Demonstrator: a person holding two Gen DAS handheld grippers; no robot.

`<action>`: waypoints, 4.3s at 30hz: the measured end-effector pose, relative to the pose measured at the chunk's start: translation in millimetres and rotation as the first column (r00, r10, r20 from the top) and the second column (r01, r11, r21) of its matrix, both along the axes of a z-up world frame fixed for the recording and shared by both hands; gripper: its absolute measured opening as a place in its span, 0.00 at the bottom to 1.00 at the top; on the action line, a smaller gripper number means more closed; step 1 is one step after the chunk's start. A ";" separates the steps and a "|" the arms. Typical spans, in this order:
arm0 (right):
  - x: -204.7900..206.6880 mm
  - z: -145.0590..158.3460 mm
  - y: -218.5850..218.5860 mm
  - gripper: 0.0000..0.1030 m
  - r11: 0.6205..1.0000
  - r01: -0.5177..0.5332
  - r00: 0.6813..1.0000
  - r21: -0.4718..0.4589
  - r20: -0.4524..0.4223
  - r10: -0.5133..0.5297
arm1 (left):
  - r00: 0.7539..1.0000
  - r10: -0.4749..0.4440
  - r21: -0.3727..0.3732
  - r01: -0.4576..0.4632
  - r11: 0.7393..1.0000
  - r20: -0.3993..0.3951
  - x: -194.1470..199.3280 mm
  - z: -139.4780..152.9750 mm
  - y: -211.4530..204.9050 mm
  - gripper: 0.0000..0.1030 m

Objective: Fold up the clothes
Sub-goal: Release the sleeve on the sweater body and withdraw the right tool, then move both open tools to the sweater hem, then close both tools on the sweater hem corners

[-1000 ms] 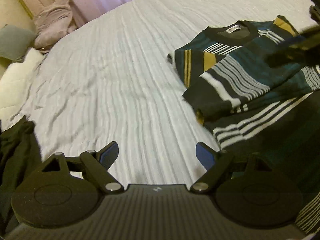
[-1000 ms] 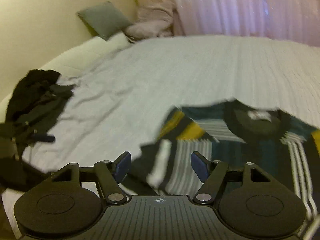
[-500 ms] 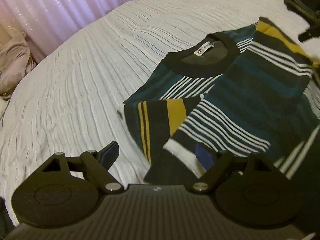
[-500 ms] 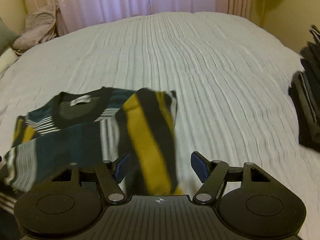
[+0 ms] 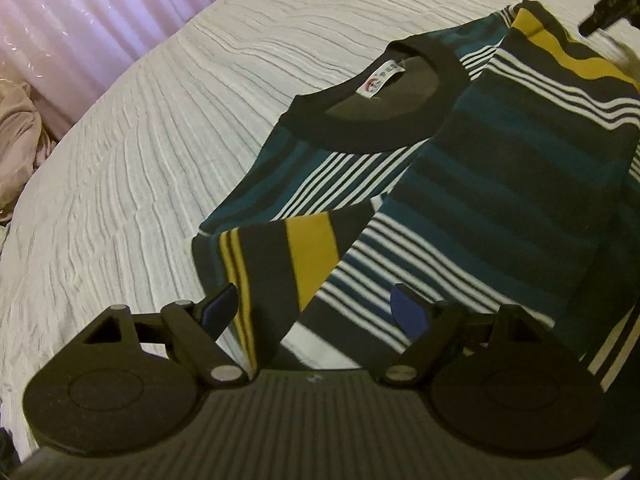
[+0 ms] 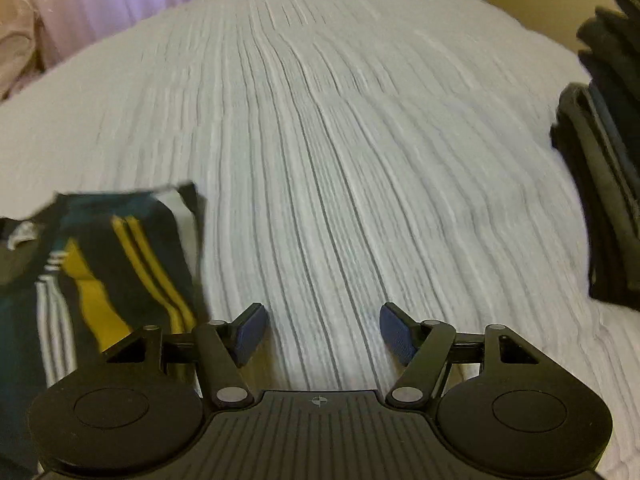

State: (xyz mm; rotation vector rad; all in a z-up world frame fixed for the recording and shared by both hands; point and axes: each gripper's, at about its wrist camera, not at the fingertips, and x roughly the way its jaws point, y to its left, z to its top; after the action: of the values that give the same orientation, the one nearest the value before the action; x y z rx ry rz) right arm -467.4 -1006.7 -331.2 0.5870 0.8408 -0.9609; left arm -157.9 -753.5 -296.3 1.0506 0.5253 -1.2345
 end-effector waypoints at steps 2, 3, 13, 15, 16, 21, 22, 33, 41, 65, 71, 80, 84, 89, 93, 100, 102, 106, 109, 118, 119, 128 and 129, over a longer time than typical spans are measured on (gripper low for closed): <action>13.0 16.0 16.6 0.66 0.997 -0.072 0.996 -0.039 0.056 0.074 | 1.000 -0.006 -0.006 0.006 1.000 -0.004 -2.0 0.5 -2.9 0.79; 21.6 21.2 24.2 0.66 0.993 -0.106 0.991 -0.056 0.074 0.110 | 1.000 -0.011 -0.007 0.011 1.000 -0.004 -2.9 0.3 -5.1 0.79; 72.0 -33.2 -12.2 0.66 0.988 -0.157 0.985 -0.007 -0.078 0.156 | 0.999 -0.047 -0.049 0.047 0.998 -0.011 -1.0 -7.0 -28.7 0.79; 63.9 -37.2 -20.7 0.66 0.988 -0.154 0.985 0.001 -0.073 0.154 | 0.999 -0.049 -0.053 0.048 0.997 -0.015 1.2 -9.6 -31.4 0.79; 64.3 -35.5 -18.4 0.66 0.984 -0.176 0.981 -0.021 -0.091 0.173 | 0.999 -0.050 -0.056 0.049 0.997 -0.019 1.8 -9.6 -31.9 0.79; 47.6 -29.2 -18.0 0.66 0.994 -0.109 0.993 -0.013 -0.050 0.109 | 0.997 -0.068 -0.072 0.066 0.995 -0.026 2.2 -1.7 -28.4 0.79; 39.6 -28.3 -20.8 0.66 0.998 -0.060 0.998 0.014 -0.018 0.060 | 0.997 -0.068 -0.075 0.066 0.995 -0.024 2.4 0.5 -26.8 0.79; 31.9 11.7 70.0 0.66 0.986 -0.169 0.985 -0.003 0.025 0.169 | 0.997 -0.063 -0.040 0.062 0.997 -0.041 1.7 6.5 22.5 0.79; 12.7 -18.7 68.2 0.66 0.980 -0.178 0.978 0.088 -0.090 0.186 | 0.998 -0.036 0.013 0.036 0.999 -0.046 3.6 -1.5 43.7 0.79; 33.6 10.7 140.0 0.66 0.948 -0.283 0.954 0.143 -0.060 0.293 | 0.971 0.127 0.079 -0.113 0.990 -0.204 12.3 11.3 102.8 0.75; -22.8 45.7 197.0 0.66 0.955 -0.265 0.962 0.130 -0.023 0.271 | 0.962 0.143 0.120 -0.118 0.986 -0.232 -25.6 32.6 172.5 0.75; -79.1 26.7 289.1 0.66 0.874 -0.333 0.927 0.353 -0.045 0.372 | 0.975 0.112 0.259 -0.060 0.964 -0.193 -100.3 12.0 250.7 0.75; -99.3 16.5 317.5 0.66 0.858 -0.324 0.920 0.399 -0.077 0.384 | 0.985 0.051 0.259 -0.007 0.966 -0.167 -115.3 16.7 273.4 0.75; -111.4 32.0 346.1 0.66 0.896 -0.304 0.930 0.323 -0.103 0.352 | 0.964 -0.211 0.205 0.242 0.949 -0.160 -137.9 29.5 310.0 0.76; -113.7 50.3 376.3 0.66 0.918 -0.307 0.930 0.250 -0.124 0.345 | 0.862 -0.499 0.176 0.507 0.844 -0.086 -164.6 29.3 354.2 0.77; -115.4 61.1 417.0 0.66 0.923 -0.327 0.915 0.201 -0.175 0.363 | 0.749 -0.661 0.221 0.638 0.738 0.044 -199.8 4.9 399.8 0.74; -119.3 60.4 421.6 0.66 0.921 -0.328 0.913 0.210 -0.178 0.366 | 0.754 -0.651 0.244 0.617 0.748 0.092 -207.3 -3.9 402.4 0.69; -125.2 57.9 427.4 0.66 0.904 -0.368 0.895 0.215 -0.182 0.408 | 0.758 -0.632 0.278 0.579 0.766 0.161 -212.2 -16.6 397.2 0.69; -129.3 53.8 427.7 0.66 0.888 -0.408 0.877 0.215 -0.180 0.446 | 0.764 -0.627 0.300 0.568 0.766 0.155 -217.0 -22.0 393.0 0.67; -149.1 57.9 442.6 0.66 0.828 -0.547 0.799 0.126 -0.218 0.561 | 0.893 -0.429 0.171 0.405 0.898 0.140 -203.5 34.9 380.6 0.08; -149.2 56.4 448.9 0.66 0.807 -0.580 0.776 0.110 -0.228 0.589 | 0.909 -0.399 0.159 0.379 0.912 0.121 -200.9 38.7 376.6 0.06; -117.0 34.9 517.0 0.66 0.580 -0.814 0.570 -0.021 -0.215 0.793 | 0.973 -0.221 0.105 0.227 0.968 -0.073 -179.3 70.1 352.8 0.03; -110.7 30.1 522.9 0.66 0.562 -0.826 0.556 -0.037 -0.215 0.803 | 0.975 -0.205 0.100 0.214 0.972 -0.090 -176.2 74.2 353.3 0.03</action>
State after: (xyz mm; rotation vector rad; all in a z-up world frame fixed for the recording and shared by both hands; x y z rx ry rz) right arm -578.0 -483.8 -301.1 -0.0651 1.0534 -0.1771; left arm -334.0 -400.2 -222.1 1.1762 0.5587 -1.4515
